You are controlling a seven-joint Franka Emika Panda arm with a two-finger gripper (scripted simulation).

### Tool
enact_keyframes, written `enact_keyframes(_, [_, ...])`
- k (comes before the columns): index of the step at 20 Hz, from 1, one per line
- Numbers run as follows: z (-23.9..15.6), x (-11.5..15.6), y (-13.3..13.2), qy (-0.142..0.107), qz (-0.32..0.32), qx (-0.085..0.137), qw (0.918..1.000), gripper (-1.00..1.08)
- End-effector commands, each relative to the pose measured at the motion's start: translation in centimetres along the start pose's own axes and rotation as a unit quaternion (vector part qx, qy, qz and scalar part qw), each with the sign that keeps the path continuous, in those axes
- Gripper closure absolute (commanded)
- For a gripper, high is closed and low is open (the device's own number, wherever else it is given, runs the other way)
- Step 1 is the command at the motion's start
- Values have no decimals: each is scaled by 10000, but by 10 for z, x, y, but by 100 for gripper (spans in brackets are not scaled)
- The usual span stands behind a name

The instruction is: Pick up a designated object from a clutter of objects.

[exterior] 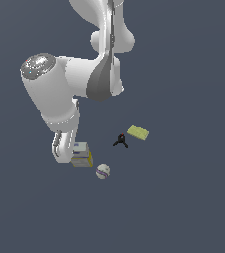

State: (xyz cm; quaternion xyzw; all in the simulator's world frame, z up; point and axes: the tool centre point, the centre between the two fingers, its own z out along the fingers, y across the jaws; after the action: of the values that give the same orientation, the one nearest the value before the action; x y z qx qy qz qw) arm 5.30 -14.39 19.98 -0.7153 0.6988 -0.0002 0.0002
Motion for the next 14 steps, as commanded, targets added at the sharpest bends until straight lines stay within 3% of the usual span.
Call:
enact_keyframes(1, [6,0,0,0,4,-4,10000,-92])
enact_keyframes(14, [48,0,0,1,24,-4,10000,-92])
